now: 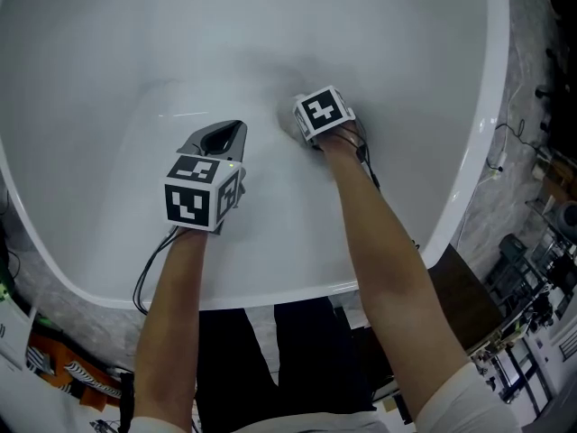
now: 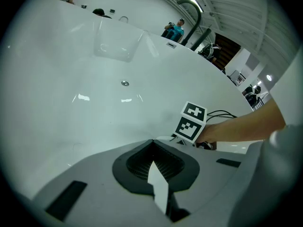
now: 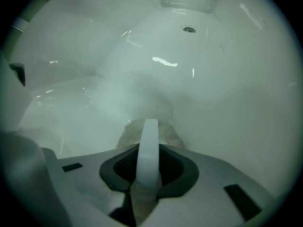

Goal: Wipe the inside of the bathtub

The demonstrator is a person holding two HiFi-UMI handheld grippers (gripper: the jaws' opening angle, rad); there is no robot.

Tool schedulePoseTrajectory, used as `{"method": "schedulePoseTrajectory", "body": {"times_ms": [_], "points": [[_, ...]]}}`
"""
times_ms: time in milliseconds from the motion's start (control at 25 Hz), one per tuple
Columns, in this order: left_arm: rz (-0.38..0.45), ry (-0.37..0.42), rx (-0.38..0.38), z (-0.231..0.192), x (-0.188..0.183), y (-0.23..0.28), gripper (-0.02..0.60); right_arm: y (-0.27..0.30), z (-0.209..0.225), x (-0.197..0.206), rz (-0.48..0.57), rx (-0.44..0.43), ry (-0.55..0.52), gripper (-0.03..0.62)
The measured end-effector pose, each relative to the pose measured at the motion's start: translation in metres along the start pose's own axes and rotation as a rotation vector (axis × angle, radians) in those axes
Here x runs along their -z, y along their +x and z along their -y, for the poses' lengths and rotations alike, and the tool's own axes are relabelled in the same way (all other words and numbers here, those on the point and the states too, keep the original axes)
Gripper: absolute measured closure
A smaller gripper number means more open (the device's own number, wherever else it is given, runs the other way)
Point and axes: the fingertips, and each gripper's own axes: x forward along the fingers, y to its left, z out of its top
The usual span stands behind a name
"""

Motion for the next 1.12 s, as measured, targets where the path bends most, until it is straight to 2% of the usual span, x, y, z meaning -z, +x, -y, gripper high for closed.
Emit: {"method": "schedulePoseTrajectory", "body": {"times_ms": [200, 560, 800, 1120], "points": [[0.014, 0.007, -0.003, 0.007, -0.010, -0.013, 0.577, -0.022, 0.001, 0.002, 0.045, -0.014, -0.008, 0.499], [0.042, 0.027, -0.011, 0.027, -0.031, -0.053, 0.577, -0.088, -0.004, -0.003, 0.227, -0.085, 0.103, 0.499], [0.073, 0.041, -0.016, 0.046, -0.050, -0.092, 0.577, -0.142, -0.027, -0.009, 0.318, -0.112, 0.117, 0.499], [0.118, 0.032, -0.007, 0.075, -0.058, -0.150, 0.577, -0.218, -0.064, 0.006, 0.451, -0.146, 0.182, 0.499]]}}
